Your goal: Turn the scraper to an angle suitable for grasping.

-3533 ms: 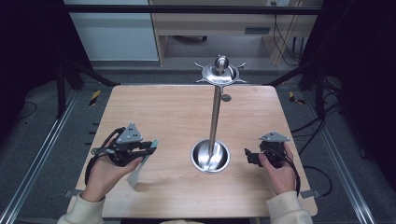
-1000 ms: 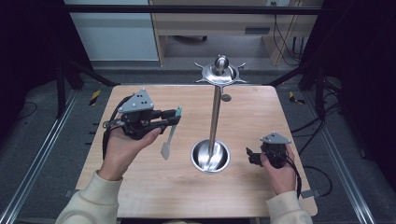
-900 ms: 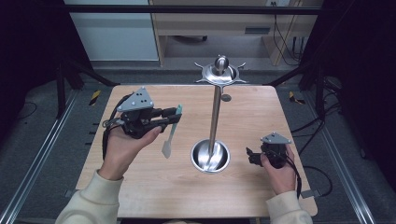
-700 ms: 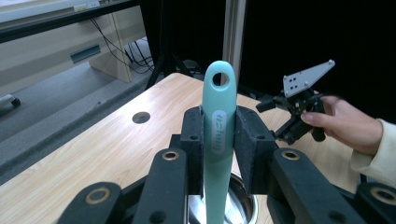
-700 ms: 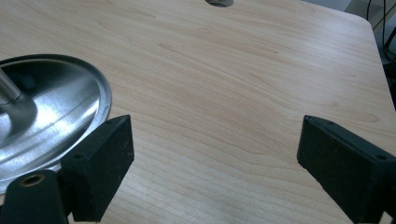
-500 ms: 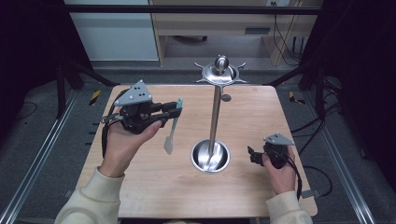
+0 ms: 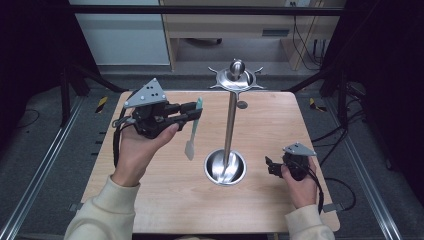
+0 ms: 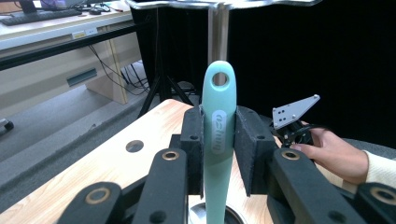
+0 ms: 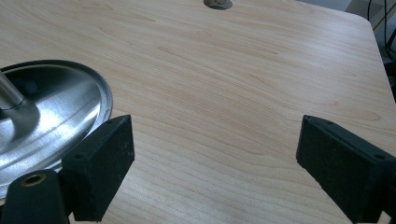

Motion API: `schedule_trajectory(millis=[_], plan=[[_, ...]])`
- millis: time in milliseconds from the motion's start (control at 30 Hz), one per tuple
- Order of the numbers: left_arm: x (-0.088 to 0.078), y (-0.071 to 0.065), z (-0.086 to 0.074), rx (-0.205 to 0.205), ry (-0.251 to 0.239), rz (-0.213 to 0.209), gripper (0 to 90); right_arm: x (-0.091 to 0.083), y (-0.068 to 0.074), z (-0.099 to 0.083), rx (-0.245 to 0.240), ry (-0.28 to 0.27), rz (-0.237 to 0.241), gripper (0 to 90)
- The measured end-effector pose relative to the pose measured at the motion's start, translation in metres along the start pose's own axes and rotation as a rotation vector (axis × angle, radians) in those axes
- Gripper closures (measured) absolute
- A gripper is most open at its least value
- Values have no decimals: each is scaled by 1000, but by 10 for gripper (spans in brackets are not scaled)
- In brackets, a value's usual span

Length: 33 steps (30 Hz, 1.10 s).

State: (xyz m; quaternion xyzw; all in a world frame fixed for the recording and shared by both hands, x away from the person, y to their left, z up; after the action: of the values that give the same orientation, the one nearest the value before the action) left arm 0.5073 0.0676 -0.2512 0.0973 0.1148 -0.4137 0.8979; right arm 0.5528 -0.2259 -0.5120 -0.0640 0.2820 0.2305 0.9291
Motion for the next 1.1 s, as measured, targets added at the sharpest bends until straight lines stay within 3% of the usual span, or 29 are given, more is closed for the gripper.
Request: schedule_trajectory(millis=[233, 433, 633, 1100], plan=[[-1, 0, 7, 5, -7, 0, 739, 0, 0, 0, -5, -4, 3, 116], [-3, 1, 14, -25, -27, -32, 739, 0, 1, 0, -4, -3, 4, 116], [-3, 0, 23, -9, -27, -31, 739, 0, 1, 0, -3, -3, 5, 116], [1, 6, 28, -33, -28, -46, 738, 0, 1, 1, -6, -2, 8, 115]])
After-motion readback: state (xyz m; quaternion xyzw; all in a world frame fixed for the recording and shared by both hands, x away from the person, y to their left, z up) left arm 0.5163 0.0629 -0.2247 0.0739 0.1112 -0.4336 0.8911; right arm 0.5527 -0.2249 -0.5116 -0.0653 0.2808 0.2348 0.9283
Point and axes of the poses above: each handheld gripper's, and its own axes: x roughly forward along the jaws, z roughly out of its top, y roughly to its left, the point moved 9 cm from there along x, roughly forward along the jaws, and after that the axes turned 9 degrees about z, right-handed, at the moved point
